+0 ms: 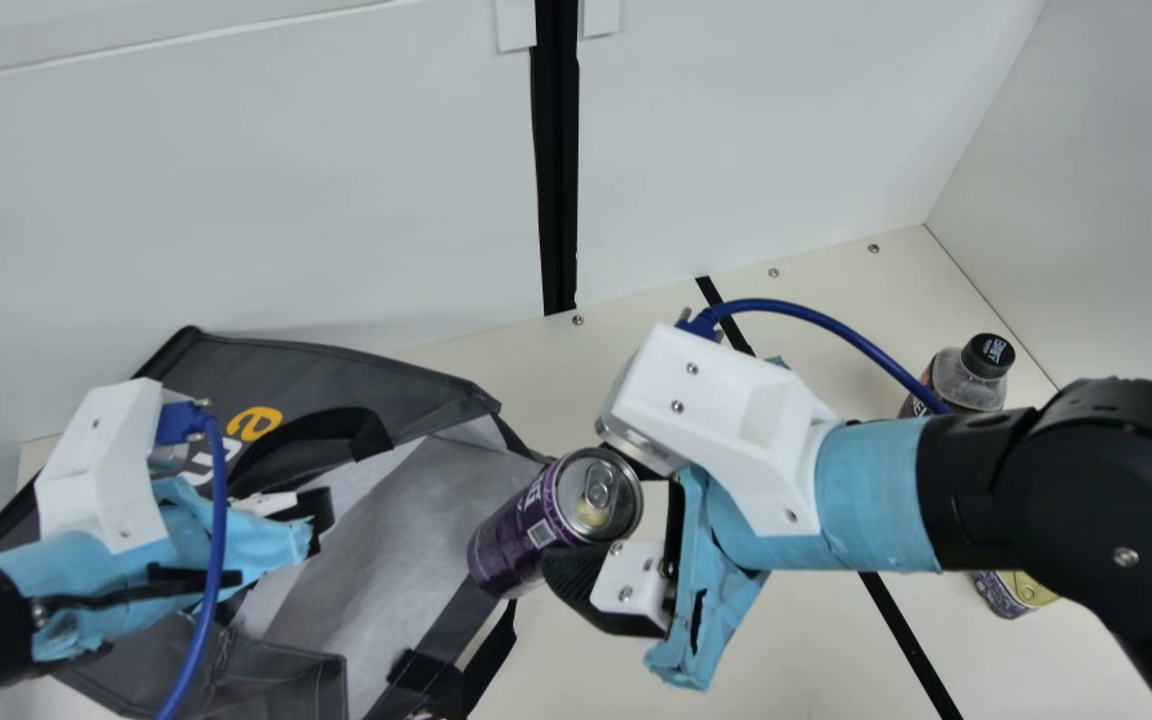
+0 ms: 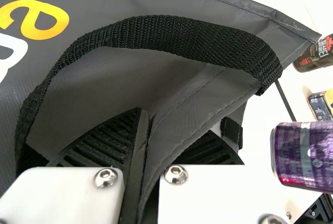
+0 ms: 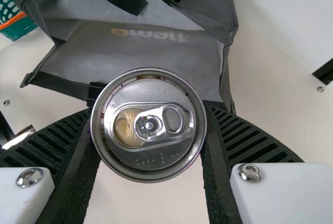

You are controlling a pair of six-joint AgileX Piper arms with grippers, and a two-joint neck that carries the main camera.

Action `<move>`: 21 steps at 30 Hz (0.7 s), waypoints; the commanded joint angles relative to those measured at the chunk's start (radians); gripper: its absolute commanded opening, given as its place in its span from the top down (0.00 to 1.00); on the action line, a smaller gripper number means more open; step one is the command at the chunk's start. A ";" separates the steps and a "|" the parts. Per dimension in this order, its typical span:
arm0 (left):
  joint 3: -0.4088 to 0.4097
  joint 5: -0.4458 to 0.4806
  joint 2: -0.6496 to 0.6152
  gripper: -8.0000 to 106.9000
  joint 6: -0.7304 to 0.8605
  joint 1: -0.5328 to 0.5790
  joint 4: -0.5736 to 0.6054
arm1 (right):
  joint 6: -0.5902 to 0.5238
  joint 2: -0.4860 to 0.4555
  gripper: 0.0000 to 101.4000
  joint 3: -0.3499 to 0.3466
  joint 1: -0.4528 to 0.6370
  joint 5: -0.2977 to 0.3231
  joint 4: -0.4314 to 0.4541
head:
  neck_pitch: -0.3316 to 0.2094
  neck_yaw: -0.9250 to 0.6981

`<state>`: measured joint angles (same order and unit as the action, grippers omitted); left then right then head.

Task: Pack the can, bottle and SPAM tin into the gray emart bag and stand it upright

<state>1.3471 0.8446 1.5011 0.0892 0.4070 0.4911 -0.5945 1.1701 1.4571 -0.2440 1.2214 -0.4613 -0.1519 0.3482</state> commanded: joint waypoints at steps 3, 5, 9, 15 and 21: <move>0.000 0.000 0.000 1.00 0.000 0.000 0.000 | -0.016 0.001 1.00 0.009 0.013 -0.001 -0.020 | -0.023 0.001; 0.000 0.000 0.000 1.00 0.000 0.000 0.000 | -0.024 0.001 1.00 0.013 0.020 -0.001 -0.030 | -0.023 0.001; 0.000 0.000 0.000 1.00 0.000 0.000 0.000 | -0.044 0.003 1.00 0.019 0.037 -0.001 -0.055 | -0.023 0.001; 0.000 0.000 0.000 1.00 0.000 0.000 0.000 | -0.074 0.010 1.00 0.023 0.066 -0.001 -0.096 | -0.023 0.001; 0.000 0.000 0.000 1.00 0.000 0.000 0.000 | -0.099 0.020 1.00 0.018 0.092 -0.001 -0.129 | -0.023 0.001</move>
<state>1.3471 0.8446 1.5011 0.0892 0.4070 0.4911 -0.6917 1.1888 1.4777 -0.1537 1.2208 -0.5876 -0.1519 0.3467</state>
